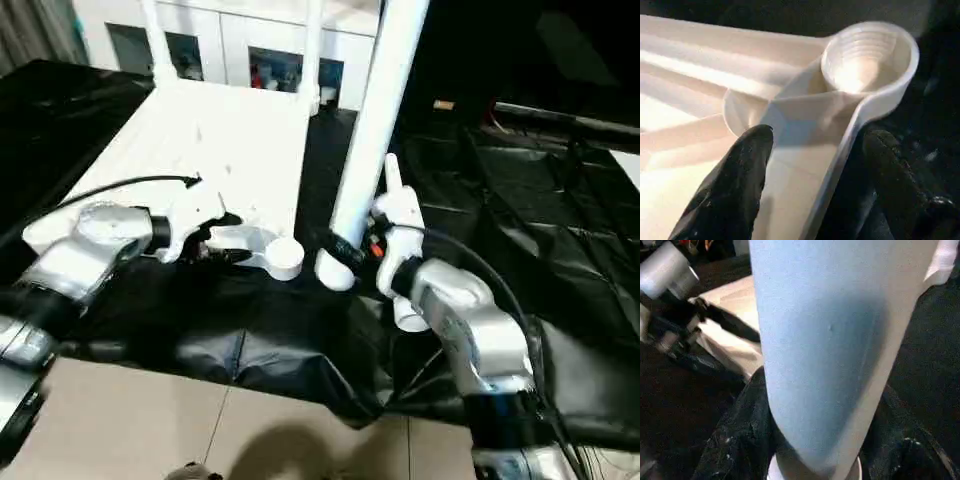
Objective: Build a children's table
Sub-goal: Pick table leg
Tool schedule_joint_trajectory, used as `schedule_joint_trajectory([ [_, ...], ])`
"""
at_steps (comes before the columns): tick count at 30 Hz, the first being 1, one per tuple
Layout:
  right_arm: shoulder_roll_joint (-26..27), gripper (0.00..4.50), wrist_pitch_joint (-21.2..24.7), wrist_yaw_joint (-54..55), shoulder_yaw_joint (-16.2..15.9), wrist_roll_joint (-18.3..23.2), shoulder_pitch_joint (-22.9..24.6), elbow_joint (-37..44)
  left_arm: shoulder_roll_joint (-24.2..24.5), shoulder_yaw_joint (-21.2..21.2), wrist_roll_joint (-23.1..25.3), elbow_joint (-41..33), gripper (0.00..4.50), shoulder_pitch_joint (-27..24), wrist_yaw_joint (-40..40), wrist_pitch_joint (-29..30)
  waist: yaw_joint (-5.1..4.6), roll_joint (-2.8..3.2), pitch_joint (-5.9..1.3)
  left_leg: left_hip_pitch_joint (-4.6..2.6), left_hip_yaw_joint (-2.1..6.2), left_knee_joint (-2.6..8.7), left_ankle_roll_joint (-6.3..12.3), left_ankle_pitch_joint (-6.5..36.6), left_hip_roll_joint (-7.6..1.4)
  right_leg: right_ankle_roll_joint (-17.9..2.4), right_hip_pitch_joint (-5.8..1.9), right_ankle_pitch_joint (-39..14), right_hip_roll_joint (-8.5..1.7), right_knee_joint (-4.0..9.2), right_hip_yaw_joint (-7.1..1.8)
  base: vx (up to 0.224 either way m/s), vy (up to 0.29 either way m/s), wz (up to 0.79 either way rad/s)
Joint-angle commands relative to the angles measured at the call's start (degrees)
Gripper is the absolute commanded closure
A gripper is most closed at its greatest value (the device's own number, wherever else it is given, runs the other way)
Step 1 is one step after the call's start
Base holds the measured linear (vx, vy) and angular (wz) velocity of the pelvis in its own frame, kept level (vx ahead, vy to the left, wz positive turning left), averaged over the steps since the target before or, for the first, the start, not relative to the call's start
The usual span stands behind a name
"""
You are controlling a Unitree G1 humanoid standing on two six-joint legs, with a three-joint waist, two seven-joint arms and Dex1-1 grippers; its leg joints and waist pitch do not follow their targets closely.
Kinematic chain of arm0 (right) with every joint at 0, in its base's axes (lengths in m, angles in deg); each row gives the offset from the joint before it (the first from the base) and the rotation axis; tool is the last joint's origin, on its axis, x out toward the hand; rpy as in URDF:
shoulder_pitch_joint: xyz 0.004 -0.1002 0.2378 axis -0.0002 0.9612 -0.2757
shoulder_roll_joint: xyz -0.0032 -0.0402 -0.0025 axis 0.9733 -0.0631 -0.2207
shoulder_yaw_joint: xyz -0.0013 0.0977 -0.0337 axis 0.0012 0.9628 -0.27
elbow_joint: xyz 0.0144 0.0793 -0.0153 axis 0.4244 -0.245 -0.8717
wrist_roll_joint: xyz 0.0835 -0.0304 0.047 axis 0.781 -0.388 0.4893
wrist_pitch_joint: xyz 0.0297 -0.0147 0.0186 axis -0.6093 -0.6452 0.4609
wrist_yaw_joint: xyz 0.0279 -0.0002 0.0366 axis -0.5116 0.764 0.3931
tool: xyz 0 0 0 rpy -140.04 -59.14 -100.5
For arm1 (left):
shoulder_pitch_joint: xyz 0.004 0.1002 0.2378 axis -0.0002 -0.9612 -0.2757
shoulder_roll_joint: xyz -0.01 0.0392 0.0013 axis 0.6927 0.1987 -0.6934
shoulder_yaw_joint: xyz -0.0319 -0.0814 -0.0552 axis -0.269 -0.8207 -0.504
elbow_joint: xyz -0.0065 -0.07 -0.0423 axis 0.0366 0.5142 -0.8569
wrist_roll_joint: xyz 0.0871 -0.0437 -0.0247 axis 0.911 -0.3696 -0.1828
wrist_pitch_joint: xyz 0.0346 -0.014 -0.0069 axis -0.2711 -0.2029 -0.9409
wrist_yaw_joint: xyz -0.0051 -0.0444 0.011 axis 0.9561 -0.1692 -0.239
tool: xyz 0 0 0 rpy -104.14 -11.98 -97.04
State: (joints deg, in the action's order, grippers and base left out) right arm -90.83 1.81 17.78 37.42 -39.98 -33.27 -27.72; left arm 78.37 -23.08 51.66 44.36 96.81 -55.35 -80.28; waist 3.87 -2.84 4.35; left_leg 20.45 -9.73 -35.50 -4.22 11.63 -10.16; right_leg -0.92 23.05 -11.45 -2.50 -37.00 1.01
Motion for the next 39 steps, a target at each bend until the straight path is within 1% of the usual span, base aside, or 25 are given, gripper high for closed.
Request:
schedule_joint_trajectory([
  [1, -0.5, 2.64, 0.6, 0.5, 0.6, -0.3, -0.1, 2.2, -0.4, 1.8, 2.4, 4.1, 1.46, 2.4, -0.3, -1.9, -0.27, 1.57, -4.89, -0.36, 0.82, 4.01, -1.93, 5.3, -2.12, -12.3, -3.89, -1.2, -4.68, 4.10, -2.69, 0.000, 0.000, 0.00],
  [2, -0.5, 2.64, 0.8, 0.6, 0.5, -0.3, 0.0, 2.5, -0.4, 2.4, 3.2, 5.9, 1.54, 3.3, 0.0, -2.6, -0.46, 1.52, -4.84, -0.38, 0.75, 4.01, -1.81, 5.5, -2.03, -12.4, -3.81, -1.5, -4.56, 4.35, -2.66, 0.000, 0.000, 0.00],
  [3, -0.5, 2.64, 0.8, 0.6, 0.5, -0.3, 0.0, 2.5, -0.4, 2.4, 3.2, 5.9, 1.54, 3.3, 0.0, -2.6, -0.56, 1.28, -4.91, -0.32, 0.81, 3.96, -1.69, 5.7, -2.01, -12.5, -4.10, -1.5, -4.60, 4.24, -2.71, 0.000, 0.000, 0.00],
  [5, -0.7, 2.64, 1.5, 1.0, 0.4, 0.0, 0.4, 3.8, -1.1, 1.7, 2.7, 10.0, 1.54, 5.2, -1.3, -2.3, -0.70, 1.37, -4.84, -0.30, 0.74, 3.90, -1.48, 5.3, -1.91, -12.8, -4.02, -1.4, -4.54, 4.37, -2.72, 0.000, 0.000, 0.00],
  [6, -0.7, 2.64, 1.6, 1.1, 0.4, 0.1, 0.5, 4.1, -1.2, 1.7, 3.0, 11.0, 1.67, 5.8, -1.4, -2.4, -0.79, 1.53, -4.86, -0.33, 0.79, 3.90, -1.30, 5.2, -2.03, -13.6, -4.03, -0.3, -4.52, 4.26, -2.71, 0.000, 0.000, 0.00],
  [8, -1.1, 2.64, 2.0, 1.2, 0.4, 0.3, 0.8, 4.6, -1.8, 0.7, 3.2, 14.0, 1.96, 7.0, -3.4, -2.5, -0.76, 1.43, -4.95, -0.31, 0.80, 3.85, -1.00, 4.9, -2.04, -14.1, -4.17, 0.8, -4.57, 4.19, -2.72, 0.000, 0.000, 0.00],
  [10, -1.3, 2.64, 2.0, 1.0, 0.4, 0.3, 0.8, 4.6, -2.2, 0.1, 2.7, 14.7, 1.93, 7.3, -5.4, -1.0, -0.73, 1.38, -4.88, -0.42, 0.75, 3.88, -0.95, 5.1, -2.12, -14.7, -4.12, 0.6, -4.67, 4.22, -2.70, 0.000, 0.000, 0.00],
  [13, -1.5, 2.64, 2.1, 0.9, 0.4, 0.3, 0.6, 4.5, -2.3, 0.7, 3.7, 16.1, 2.33, 7.9, -7.7, 0.1, -0.67, 1.36, -4.81, -0.38, 0.75, 3.91, -0.73, 5.6, -2.17, -15.1, -4.11, -0.2, -4.73, 4.26, -2.72, 0.000, 0.000, 0.00],
  [16, -1.5, 2.64, 2.1, 0.7, 0.3, 0.3, 0.4, 4.3, -2.4, 0.7, 3.5, 16.8, 2.38, 8.1, -9.2, 1.1, -0.64, 1.23, -4.76, -0.50, 0.74, 3.94, -0.68, 5.9, -2.23, -15.2, -4.01, -0.9, -4.79, 4.33, -2.71, 0.000, 0.000, 0.00],
  [18, -1.4, 2.64, 2.3, 0.5, 0.1, 0.2, 0.2, 4.2, -2.6, 0.9, 4.2, 18.6, 2.66, 8.8, -10.5, 1.1, -0.53, 1.25, -4.76, -0.44, 0.75, 3.95, -0.55, 5.6, -2.26, -15.3, -4.08, -0.7, -4.91, 4.30, -2.73, 0.000, 0.000, 0.00],
  [20, -1.4, 2.64, 2.3, 0.4, -0.1, 0.2, 0.1, 4.2, -2.6, 1.0, 4.8, 19.4, 2.76, 9.1, -11.6, 1.3, -0.60, 1.24, -4.77, -0.39, 0.79, 3.97, -0.41, 5.3, -2.27, -15.5, -4.13, 0.2, -4.88, 4.23, -2.72, 0.000, 0.000, 0.00],
  [22, -1.6, 2.64, 2.0, 0.3, -0.3, 0.2, 0.0, 3.9, -2.4, 1.2, 5.6, 19.3, 2.82, 9.0, -14.1, 1.8, -0.64, 1.23, -4.78, -0.37, 0.80, 3.96, -0.27, 4.9, -2.25, -15.5, -4.18, 0.8, -4.91, 4.20, -2.73, 0.000, 0.000, 0.00],
  [23, -1.6, 2.64, 2.0, 0.2, -0.4, 0.1, 0.0, 3.9, -2.2, 1.4, 5.7, 19.2, 2.97, 9.0, -14.7, 2.0, -0.60, 1.43, -4.78, -0.42, 0.79, 3.97, -0.19, 4.8, -2.31, -15.7, -4.14, 1.1, -4.99, 4.17, -2.75, 0.000, 0.000, 0.00],
  [25, -1.6, 2.64, 1.9, 0.2, -0.6, 0.0, 0.1, 3.9, -2.1, 1.8, 5.9, 18.9, 3.18, 8.8, -16.1, 2.4, -0.61, 1.36, -4.78, -0.44, 0.76, 3.97, -0.17, 5.0, -2.35, -16.1, -4.14, 1.6, -4.97, 4.14, -2.76, 0.000, 0.000, 0.00],
  [27, -1.7, 2.64, 1.6, 0.0, -0.8, -0.2, 0.2, 3.8, -1.6, 2.6, 6.6, 18.3, 3.19, 8.2, -19.4, 3.6, -0.60, 1.45, -4.70, -0.47, 0.78, 4.06, -0.30, 5.5, -2.35, -16.1, -4.11, 0.8, -5.02, 4.25, -2.74, 0.000, 0.000, 0.00],
  [28, -1.7, 2.64, 1.5, -0.1, -0.9, -0.3, 0.3, 3.8, -1.4, 2.9, 6.7, 17.7, 3.44, 7.9, -20.5, 4.0, -0.55, 1.62, -4.69, -0.52, 0.80, 4.07, -0.46, 5.8, -2.40, -16.1, -4.09, 0.3, -5.07, 4.29, -2.76, 0.000, 0.000, 0.00],
  [29, -1.7, 2.64, 1.5, -0.1, -0.9, -0.3, 0.3, 3.8, -1.4, 2.9, 6.7, 17.7, 3.44, 7.8, -20.6, 4.0, -0.57, 1.56, -4.67, -0.55, 0.78, 4.09, -0.54, 6.0, -2.43, -16.1, -4.05, 0.1, -5.04, 4.30, -2.77, 0.000, 0.000, 0.00],
  [30, -1.6, 2.64, 1.4, -0.5, -0.9, 0.0, 0.4, 4.1, -1.3, 2.9, 6.3, 16.6, 3.59, 7.1, -22.3, 5.1, -0.49, 1.52, -4.70, -0.55, 0.78, 4.09, -0.62, 6.3, -2.45, -16.3, -4.10, -0.1, -5.14, 4.31, -2.79, 0.000, 0.000, 0.00],
  [32, -1.6, 2.64, 1.5, -1.1, -0.9, 0.6, 0.5, 4.4, -1.6, 2.0, 4.5, 14.7, 3.63, 6.2, -24.9, 7.1, -0.49, 1.58, -4.69, -0.51, 0.81, 4.12, -0.60, 6.3, -2.51, -16.6, -4.09, 0.2, -5.18, 4.22, -2.80, 0.000, 0.000, 0.00],
  [33, -1.4, 2.64, 1.7, -1.9, -0.8, 1.5, 0.7, 4.7, -2.2, 0.9, 3.0, 12.1, 3.76, 5.2, -26.0, 9.8, -0.49, 1.56, -4.63, -0.56, 0.78, 4.15, -0.52, 6.3, -2.49, -16.6, -4.01, 0.1, -5.11, 4.31, -2.79, 0.000, 0.000, 0.00],
  [34, -1.3, 2.64, 1.8, -2.2, -0.8, 1.8, 0.8, 4.9, -2.4, 0.5, 2.5, 10.9, 3.91, 4.6, -26.2, 11.0, -0.43, 1.61, -4.62, -0.63, 0.68, 4.13, -0.49, 6.8, -2.68, -17.4, -3.91, 0.2, -5.17, 4.16, -2.76, 0.000, 0.000, 0.00],
  [35, -1.4, 2.64, 1.8, -2.4, -1.0, 1.9, 0.8, 4.9, -2.8, 0.0, 2.1, 9.9, 3.91, 4.1, -25.3, 11.9, -0.43, 1.61, -4.62, -0.63, 0.68, 4.13, -0.49, 6.8, -2.68, -17.4, -3.91, 0.2, -5.17, 4.16, -2.76, 0.000, 0.000, 0.00],
  [36, -1.4, 2.64, 1.8, -2.7, -1.4, 1.9, 0.9, 4.9, -3.9, -1.4, 1.2, 7.3, 4.00, 2.4, -21.2, 13.5, -0.09, 1.28, -4.70, -0.51, 0.76, 4.10, -0.18, 6.6, -2.79, -17.6, -4.13, 0.0, -5.46, 4.04, -2.73, 0.000, 0.000, 0.00],
  [38, -1.4, 2.64, 1.7, -2.8, -1.5, 1.9, 0.9, 4.9, -4.4, -2.1, 0.7, 6.8, 4.05, 2.0, -19.1, 14.0, -0.07, 1.28, -4.59, -0.59, 0.62, 4.05, 0.08, 7.0, -2.68, -17.2, -3.89, -1.7, -5.28, 4.44, -2.71, 0.000, 0.000, 0.00],
  [39, -1.2, 2.64, 1.6, -2.7, -1.7, 1.9, 0.8, 4.6, -5.7, -3.6, 0.2, 6.8, 4.14, 1.5, -14.8, 14.5, -0.11, 0.98, -4.56, -0.46, 0.62, 4.06, 0.09, 7.1, -2.65, -17.0, -3.97, -2.2, -5.22, 4.39, -2.67, 0.000, 0.000, 0.00],
])
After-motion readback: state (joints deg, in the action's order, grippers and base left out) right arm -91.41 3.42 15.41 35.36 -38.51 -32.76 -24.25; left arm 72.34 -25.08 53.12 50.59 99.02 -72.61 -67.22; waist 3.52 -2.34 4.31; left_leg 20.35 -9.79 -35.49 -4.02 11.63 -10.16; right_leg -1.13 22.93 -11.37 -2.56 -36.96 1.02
